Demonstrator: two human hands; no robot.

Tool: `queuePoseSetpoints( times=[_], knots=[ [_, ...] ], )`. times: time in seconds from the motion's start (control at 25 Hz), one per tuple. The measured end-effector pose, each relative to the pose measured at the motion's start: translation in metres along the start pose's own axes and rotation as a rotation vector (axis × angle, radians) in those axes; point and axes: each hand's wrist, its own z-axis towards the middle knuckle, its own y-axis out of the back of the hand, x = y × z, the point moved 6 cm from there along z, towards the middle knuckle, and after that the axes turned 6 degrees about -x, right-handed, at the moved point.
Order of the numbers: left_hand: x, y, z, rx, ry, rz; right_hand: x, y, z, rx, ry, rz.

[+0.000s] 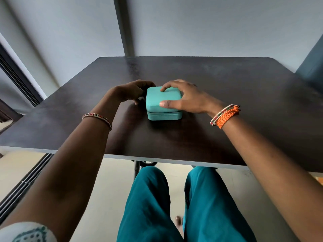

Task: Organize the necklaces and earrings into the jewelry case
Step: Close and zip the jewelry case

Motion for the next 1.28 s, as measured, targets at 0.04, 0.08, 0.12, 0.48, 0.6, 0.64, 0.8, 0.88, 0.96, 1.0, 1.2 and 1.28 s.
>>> queuePoseSetpoints(
  times=[0.04,0.08,0.12,0.48,0.6,0.64,0.8,0.88,0.96,1.0,1.2,1.28],
  knots=[
    [0.001,0.000,0.001,-0.013,-0.002,0.010,0.001,-0.002,-0.002,-0.019,0.038,-0.027],
    [0.002,0.001,0.002,-0.028,-0.004,0.009,0.003,-0.003,-0.004,-0.050,0.069,-0.019],
    [0.003,0.001,0.002,-0.039,-0.004,-0.002,0.003,-0.002,-0.005,-0.072,0.086,0.006],
    [-0.016,0.019,-0.030,-0.397,-0.073,0.376,-0.001,0.002,-0.017,-0.126,0.028,0.082],
    [-0.023,0.007,-0.074,-0.575,-0.138,0.488,0.000,0.004,-0.018,-0.196,0.015,0.090],
    [-0.023,0.000,-0.090,-0.609,-0.125,0.470,0.002,0.004,-0.019,-0.211,0.018,0.084],
    [-0.033,-0.043,-0.144,-0.762,0.042,0.399,0.003,0.003,-0.020,-0.238,0.007,0.069],
    [-0.058,-0.073,-0.153,-0.889,0.095,0.404,0.002,0.003,-0.020,-0.260,0.013,0.075],
    [-0.083,-0.102,-0.144,-0.911,0.106,0.303,0.006,0.001,-0.021,-0.259,0.043,0.081],
    [-0.091,-0.114,-0.133,-0.869,0.092,0.251,0.008,0.002,-0.021,-0.254,0.053,0.087],
    [-0.091,-0.123,-0.112,-0.756,-0.016,0.074,-0.004,0.004,-0.019,-0.152,0.042,0.160],
    [-0.083,-0.102,-0.129,-0.907,-0.080,-0.097,-0.012,0.006,-0.025,-0.157,-0.004,0.295]
  ],
)
